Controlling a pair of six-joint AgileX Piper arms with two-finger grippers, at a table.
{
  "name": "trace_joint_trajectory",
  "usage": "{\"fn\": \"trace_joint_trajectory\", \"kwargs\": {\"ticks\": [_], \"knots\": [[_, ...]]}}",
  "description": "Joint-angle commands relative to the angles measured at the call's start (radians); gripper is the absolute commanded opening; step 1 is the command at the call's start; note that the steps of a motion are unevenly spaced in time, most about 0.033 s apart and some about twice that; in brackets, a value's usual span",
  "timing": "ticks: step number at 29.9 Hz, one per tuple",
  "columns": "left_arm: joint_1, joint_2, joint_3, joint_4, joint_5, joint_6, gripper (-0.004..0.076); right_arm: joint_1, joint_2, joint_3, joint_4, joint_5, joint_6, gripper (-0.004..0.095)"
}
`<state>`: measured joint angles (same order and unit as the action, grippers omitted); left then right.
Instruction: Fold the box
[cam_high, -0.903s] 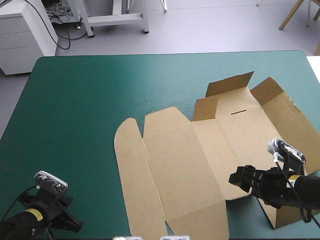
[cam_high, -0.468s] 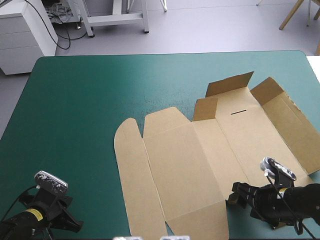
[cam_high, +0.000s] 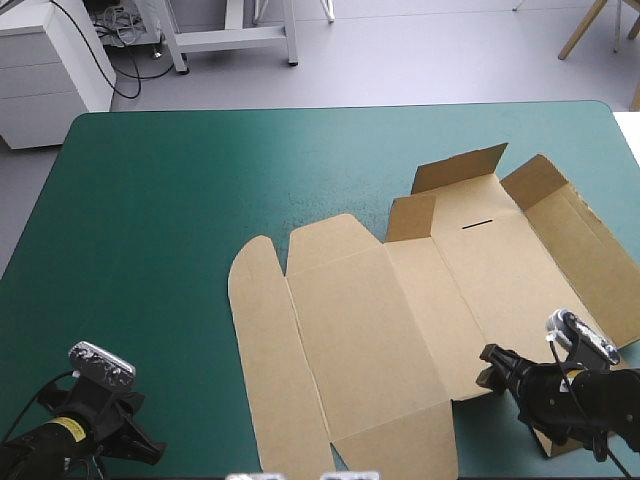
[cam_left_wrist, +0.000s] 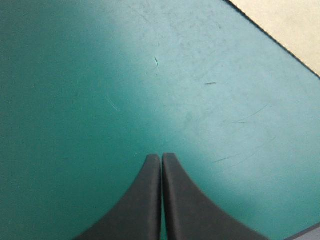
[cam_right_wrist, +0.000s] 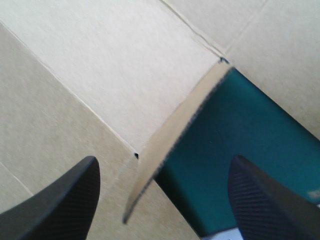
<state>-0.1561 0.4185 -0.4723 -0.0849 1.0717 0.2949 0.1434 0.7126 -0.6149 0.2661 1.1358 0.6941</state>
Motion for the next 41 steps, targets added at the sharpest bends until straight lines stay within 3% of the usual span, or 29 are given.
{"fn": "trace_joint_trajectory", "kwargs": {"ticks": [1, 17, 19, 23, 33, 41], "knots": [[0.001, 0.009, -0.027, -0.008, -0.044, -0.003, -0.0010, 0.002, 0.005, -0.024, 0.010, -0.113, 0.063, 0.0660], [-0.010, 0.009, -0.027, -0.008, -0.016, 0.009, -0.0010, 0.002, 0.242, -0.024, -0.013, -0.120, 0.110, 0.0427], [-0.010, 0.009, -0.027, -0.008, -0.001, 0.009, -0.0010, 0.002, 0.259, -0.024, -0.017, -0.120, 0.110, 0.0335], [-0.010, 0.009, -0.027, -0.008, 0.007, 0.009, -0.0010, 0.002, 0.270, -0.024, -0.021, -0.149, 0.007, -0.0019], [-0.010, 0.009, -0.027, -0.008, 0.012, 0.009, -0.0010, 0.000, 0.281, -0.024, -0.042, -0.319, -0.105, -0.0013], [-0.010, 0.009, -0.027, -0.008, 0.004, 0.009, -0.0010, 0.000, 0.481, -0.146, -0.075, -0.328, -0.363, -0.0014]]}}
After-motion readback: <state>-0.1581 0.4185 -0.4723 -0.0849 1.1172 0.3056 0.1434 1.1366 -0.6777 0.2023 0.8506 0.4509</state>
